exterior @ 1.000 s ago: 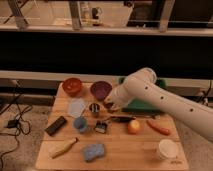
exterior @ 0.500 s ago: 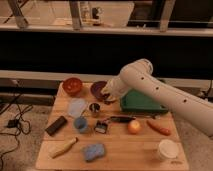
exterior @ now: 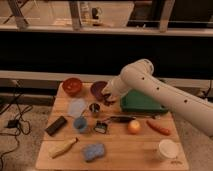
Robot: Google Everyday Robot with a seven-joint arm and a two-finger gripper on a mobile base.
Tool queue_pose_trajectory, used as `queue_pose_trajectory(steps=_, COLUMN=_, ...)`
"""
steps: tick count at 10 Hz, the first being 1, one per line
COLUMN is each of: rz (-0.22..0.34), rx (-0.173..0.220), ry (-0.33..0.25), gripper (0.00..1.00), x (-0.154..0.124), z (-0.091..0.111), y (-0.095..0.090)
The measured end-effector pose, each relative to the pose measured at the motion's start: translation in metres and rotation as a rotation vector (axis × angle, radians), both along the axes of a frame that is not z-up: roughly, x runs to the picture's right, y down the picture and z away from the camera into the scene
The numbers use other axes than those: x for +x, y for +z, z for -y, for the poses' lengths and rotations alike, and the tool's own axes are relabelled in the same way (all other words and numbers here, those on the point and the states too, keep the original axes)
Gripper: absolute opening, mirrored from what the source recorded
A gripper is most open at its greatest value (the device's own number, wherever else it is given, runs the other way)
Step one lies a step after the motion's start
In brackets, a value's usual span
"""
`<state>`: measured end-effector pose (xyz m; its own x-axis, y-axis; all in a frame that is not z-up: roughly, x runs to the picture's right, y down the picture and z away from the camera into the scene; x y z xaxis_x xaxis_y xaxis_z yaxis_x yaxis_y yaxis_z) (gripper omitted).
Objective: Place grapes in purple bowl
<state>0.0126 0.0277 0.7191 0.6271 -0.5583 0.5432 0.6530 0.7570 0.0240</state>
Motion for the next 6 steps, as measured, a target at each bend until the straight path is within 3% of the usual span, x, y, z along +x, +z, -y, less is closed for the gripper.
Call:
queue_pose_trajectory(steps=3, rz=0.027, rx=0.008, ry=-0.009, gripper=0.09, x=-0.021, z=0.003, y=0.003)
queue_pose_trajectory(steps=6, rz=0.044, rx=0.02, ry=-0.017, gripper=0.09, x=-0.04, z=0.022, y=0.016)
